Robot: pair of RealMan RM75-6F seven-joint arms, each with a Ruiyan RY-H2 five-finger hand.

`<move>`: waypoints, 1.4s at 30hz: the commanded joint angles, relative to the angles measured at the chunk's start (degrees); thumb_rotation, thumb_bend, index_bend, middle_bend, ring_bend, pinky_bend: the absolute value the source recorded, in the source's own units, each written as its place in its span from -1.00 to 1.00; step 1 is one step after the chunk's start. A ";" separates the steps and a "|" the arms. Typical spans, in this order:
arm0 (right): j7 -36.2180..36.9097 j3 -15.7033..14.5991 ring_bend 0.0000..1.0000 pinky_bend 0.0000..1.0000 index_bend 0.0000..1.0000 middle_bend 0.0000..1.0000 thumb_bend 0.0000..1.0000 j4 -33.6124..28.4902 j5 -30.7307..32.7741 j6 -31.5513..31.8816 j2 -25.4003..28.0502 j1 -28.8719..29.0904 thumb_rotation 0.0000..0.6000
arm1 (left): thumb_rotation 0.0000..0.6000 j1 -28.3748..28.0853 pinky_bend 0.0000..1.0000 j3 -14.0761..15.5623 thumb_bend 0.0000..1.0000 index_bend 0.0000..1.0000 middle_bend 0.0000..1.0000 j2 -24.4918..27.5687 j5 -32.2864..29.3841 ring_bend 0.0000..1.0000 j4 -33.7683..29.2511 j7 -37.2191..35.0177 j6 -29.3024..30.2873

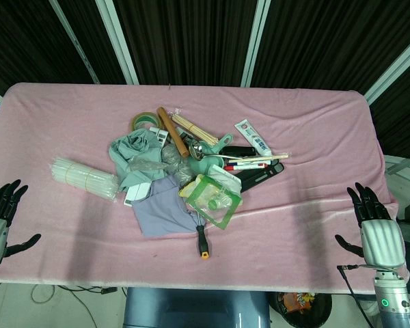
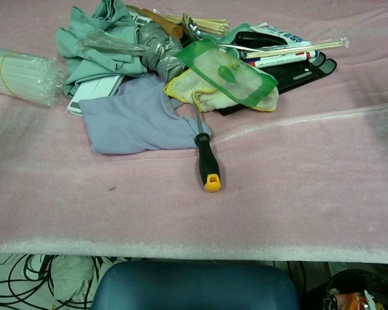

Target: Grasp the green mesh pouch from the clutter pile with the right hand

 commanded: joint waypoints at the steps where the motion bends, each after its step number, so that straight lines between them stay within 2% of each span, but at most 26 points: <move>1: -0.16 0.00 -1.00 -0.53 -1.00 -1.00 -0.85 -0.62 -0.26 -0.25 0.02 -0.10 1.00 | 1.00 0.04 -1.00 0.04 -1.00 -1.00 -1.00 0.14 -0.05 -1.00 -0.12 -0.44 0.03; 5: -0.32 0.07 -1.00 -0.53 -1.00 -1.00 -0.85 -2.73 -1.31 -0.01 0.22 -0.21 1.00 | 1.00 0.19 -1.00 0.14 -1.00 -1.00 -1.00 0.22 0.40 -1.00 -0.09 -0.58 0.55; 12: -1.85 0.43 -1.00 -0.53 -1.00 -1.00 -0.86 -10.65 -2.79 -0.89 0.39 0.29 1.00 | 1.00 0.41 -1.00 0.05 -1.00 -1.00 -1.00 0.31 0.18 -1.00 0.24 -1.30 0.93; 19: -5.27 0.01 -1.00 -0.53 -1.00 -1.00 -0.87 -15.52 -4.02 -3.75 -2.56 1.65 1.00 | 1.00 0.42 -1.00 -0.04 -1.00 -1.00 -1.00 0.37 -0.02 -1.00 0.33 -1.87 0.92; 23: -8.24 0.62 -1.00 -0.53 -1.00 -1.00 -0.88 -18.21 -2.48 -7.39 -6.77 3.63 1.00 | 1.00 0.38 -1.00 -0.03 -1.00 -1.00 -1.00 0.36 0.02 -1.00 0.28 -1.99 0.86; 29: -15.89 3.33 -1.00 -0.53 -1.00 -1.00 -0.92 -19.21 1.88 -12.59 -16.33 7.71 1.00 | 1.00 0.22 -1.00 -0.09 -1.00 -1.00 -1.00 0.46 -0.43 -1.00 0.07 -2.36 0.32; 32: -19.25 5.11 -1.00 -0.53 -1.00 -1.00 -0.92 -18.08 5.00 -14.36 -21.84 9.70 1.00 | 1.00 0.19 -1.00 -0.17 -1.00 -1.00 -1.00 0.60 -0.80 -1.00 -0.08 -2.81 0.08; 35: -22.97 8.00 -1.00 -0.53 -1.00 -1.00 -0.93 -14.14 10.13 -16.93 -30.65 13.07 1.00 | 1.00 0.06 -1.00 -0.26 -1.00 -1.00 -1.00 0.89 -1.41 -1.00 -0.37 -3.79 -0.53; 39: -25.60 10.17 -1.00 -0.53 -1.00 -1.00 -0.93 -9.68 13.65 -16.77 -37.20 15.17 1.00 | 1.00 -0.10 -1.00 -0.30 -1.00 -1.00 -1.00 1.19 -1.72 -1.00 -0.59 -4.63 -1.02; 42: -26.09 10.90 -1.00 -0.54 -1.00 -1.00 -0.94 -7.71 14.71 -16.68 -39.39 15.99 1.00 | 1.00 -0.18 -1.00 -0.29 -1.00 -1.00 -1.00 1.32 -1.84 -1.00 -0.68 -4.93 -1.28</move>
